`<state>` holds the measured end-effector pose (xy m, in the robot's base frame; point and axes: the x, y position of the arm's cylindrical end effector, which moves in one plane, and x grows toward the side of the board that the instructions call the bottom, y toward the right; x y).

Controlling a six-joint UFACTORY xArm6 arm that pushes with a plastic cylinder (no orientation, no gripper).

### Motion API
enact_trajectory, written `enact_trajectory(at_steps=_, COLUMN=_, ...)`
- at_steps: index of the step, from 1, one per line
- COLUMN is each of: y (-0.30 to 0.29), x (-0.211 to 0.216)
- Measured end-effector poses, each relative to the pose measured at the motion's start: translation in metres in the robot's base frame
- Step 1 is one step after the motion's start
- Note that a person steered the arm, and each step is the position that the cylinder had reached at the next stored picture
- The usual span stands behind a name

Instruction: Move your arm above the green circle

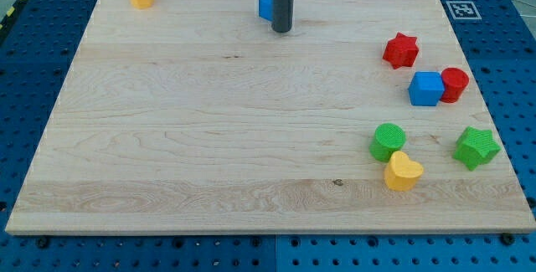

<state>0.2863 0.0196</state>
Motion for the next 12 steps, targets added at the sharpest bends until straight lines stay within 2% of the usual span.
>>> enact_trajectory(at_steps=1, y=0.005, x=-0.031)
enact_trajectory(at_steps=3, y=-0.004, x=-0.041)
enact_trajectory(at_steps=4, y=0.041, x=-0.035)
enact_trajectory(at_steps=5, y=0.069, x=0.006)
enact_trajectory(at_steps=6, y=0.069, x=0.042)
enact_trajectory(at_steps=9, y=0.068, x=0.05)
enact_trajectory(at_steps=10, y=0.068, x=0.065)
enact_trajectory(at_steps=12, y=0.088, x=0.143)
